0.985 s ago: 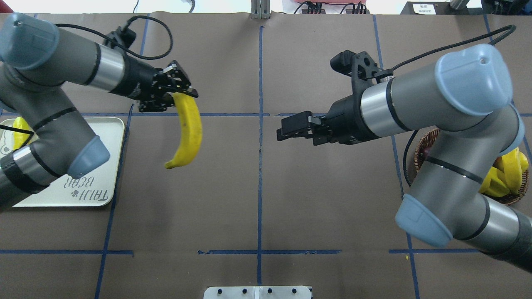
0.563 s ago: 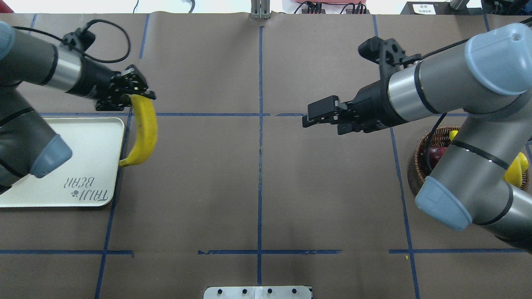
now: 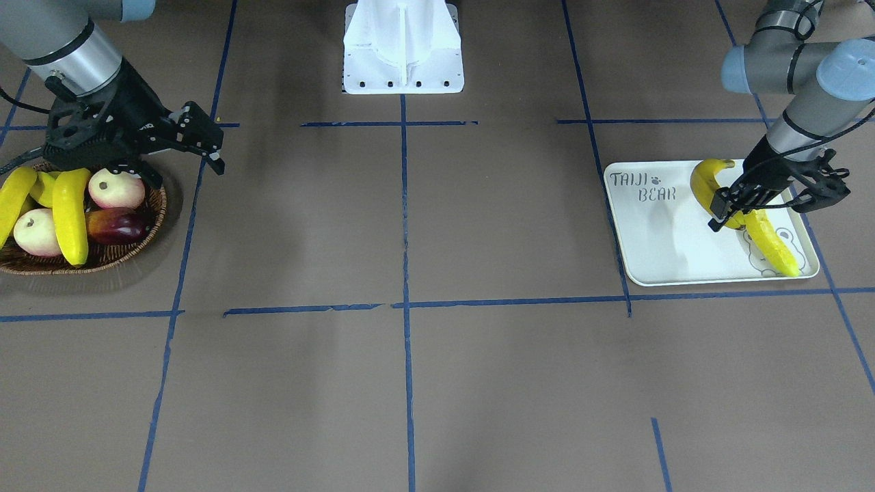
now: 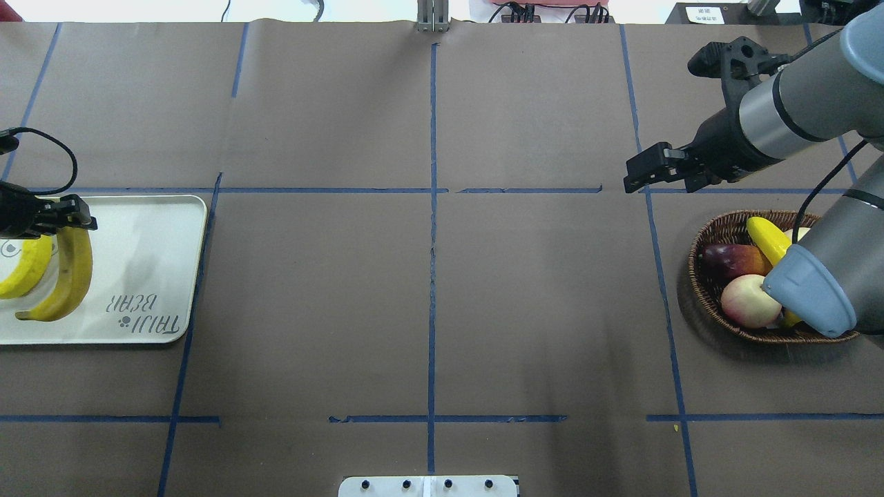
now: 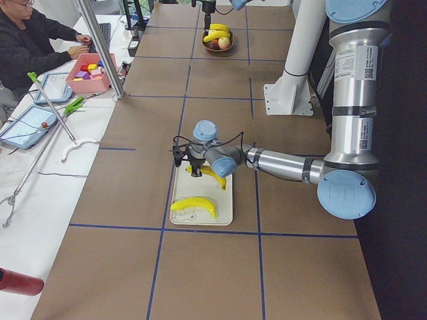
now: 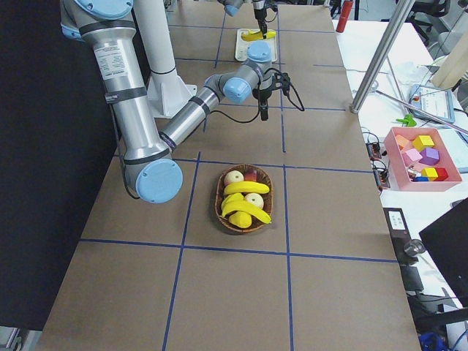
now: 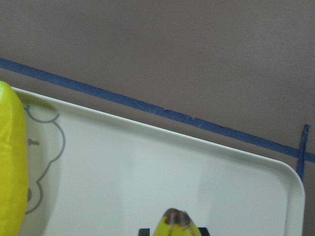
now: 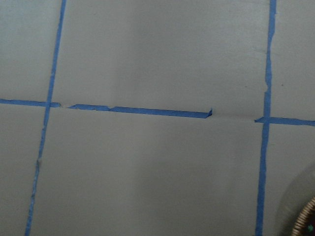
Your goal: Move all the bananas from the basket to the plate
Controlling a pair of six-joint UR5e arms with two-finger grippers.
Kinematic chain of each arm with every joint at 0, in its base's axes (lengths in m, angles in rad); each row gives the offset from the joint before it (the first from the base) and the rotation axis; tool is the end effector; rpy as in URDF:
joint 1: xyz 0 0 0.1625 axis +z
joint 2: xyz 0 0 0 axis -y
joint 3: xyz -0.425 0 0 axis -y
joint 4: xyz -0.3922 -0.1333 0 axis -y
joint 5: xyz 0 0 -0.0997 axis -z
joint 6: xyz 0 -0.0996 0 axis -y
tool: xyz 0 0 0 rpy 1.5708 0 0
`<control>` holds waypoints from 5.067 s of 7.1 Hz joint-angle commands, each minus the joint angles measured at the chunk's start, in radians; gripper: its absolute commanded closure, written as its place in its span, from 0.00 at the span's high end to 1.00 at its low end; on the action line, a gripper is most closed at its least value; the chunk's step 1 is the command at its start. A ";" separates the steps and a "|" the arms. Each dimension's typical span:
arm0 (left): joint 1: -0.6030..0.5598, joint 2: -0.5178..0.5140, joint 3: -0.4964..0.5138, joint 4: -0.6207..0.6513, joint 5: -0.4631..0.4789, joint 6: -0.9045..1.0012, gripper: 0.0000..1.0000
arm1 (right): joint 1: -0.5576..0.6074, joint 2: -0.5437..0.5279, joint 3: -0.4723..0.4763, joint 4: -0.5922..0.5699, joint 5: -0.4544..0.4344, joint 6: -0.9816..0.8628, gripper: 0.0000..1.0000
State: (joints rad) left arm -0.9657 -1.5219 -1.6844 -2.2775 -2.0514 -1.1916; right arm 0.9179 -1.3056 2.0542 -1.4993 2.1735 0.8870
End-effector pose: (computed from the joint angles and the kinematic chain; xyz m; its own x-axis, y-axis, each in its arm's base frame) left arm 0.2147 -0.4639 0.5554 0.5809 -0.2629 -0.7703 0.3562 0.9331 -0.0498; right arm -0.2590 -0.4651 0.2888 0.5756 -0.1041 0.8111 -0.0503 0.9855 0.1622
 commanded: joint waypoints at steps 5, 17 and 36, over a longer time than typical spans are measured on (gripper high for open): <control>-0.002 0.028 -0.004 0.018 0.042 0.093 1.00 | 0.042 -0.082 -0.008 -0.006 -0.003 -0.147 1.00; -0.054 -0.069 -0.136 0.181 -0.110 0.030 1.00 | 0.151 -0.417 -0.138 0.002 -0.161 -0.542 0.99; -0.051 -0.083 -0.136 0.182 -0.110 0.027 1.00 | 0.286 -0.485 -0.031 -0.004 -0.144 -0.594 0.00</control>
State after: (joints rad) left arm -1.0175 -1.6045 -1.8213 -2.0954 -2.1612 -1.1626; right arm 1.1259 -1.7865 1.9862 -1.5002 2.0339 0.3140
